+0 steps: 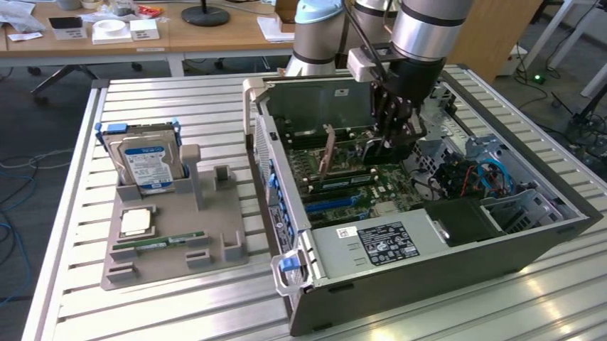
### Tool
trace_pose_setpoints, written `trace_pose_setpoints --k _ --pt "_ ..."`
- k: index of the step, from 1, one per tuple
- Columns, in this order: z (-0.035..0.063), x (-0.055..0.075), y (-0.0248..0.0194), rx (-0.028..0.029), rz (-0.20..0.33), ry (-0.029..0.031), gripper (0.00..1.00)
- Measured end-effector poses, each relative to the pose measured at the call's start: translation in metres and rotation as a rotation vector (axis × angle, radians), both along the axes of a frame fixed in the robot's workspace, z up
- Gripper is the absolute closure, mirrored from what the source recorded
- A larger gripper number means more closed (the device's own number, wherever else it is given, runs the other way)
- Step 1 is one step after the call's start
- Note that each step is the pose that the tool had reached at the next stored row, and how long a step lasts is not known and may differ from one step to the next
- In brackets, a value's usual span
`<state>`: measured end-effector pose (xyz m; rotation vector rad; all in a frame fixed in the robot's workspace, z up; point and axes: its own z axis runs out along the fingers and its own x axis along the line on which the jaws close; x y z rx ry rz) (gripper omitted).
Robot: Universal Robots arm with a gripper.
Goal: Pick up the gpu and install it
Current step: 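Insert the gpu into the slot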
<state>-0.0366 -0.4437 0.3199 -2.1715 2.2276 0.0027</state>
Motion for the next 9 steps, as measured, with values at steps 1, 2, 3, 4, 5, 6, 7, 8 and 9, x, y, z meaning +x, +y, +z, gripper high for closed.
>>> trace_pose_setpoints --k 1,2,3,4,5,6,7,8,9 --pt "0.0 0.0 0.0 0.0 0.0 0.0 0.73" --pt "0.0 0.0 0.0 0.0 0.0 0.0 0.73" --pt "-0.0001 0.0 0.0 0.0001 0.0 0.0 0.73" --pt "-0.0001 0.0 0.0 0.0001 0.0 -0.0001 0.73" --pt "-0.0001 -0.0003 0.0 0.0002 0.0 0.0 0.73" --pt "-0.0002 -0.001 0.0 0.0003 0.0 -0.0002 0.73" --pt "-0.0003 -0.0021 0.0 0.0004 0.0 -0.0003 0.73" --pt "-0.0003 -0.0042 0.0 0.0004 0.0 -0.0003 0.73" --pt "-0.0002 -0.0058 0.0 0.0002 0.0 -0.0002 0.73"
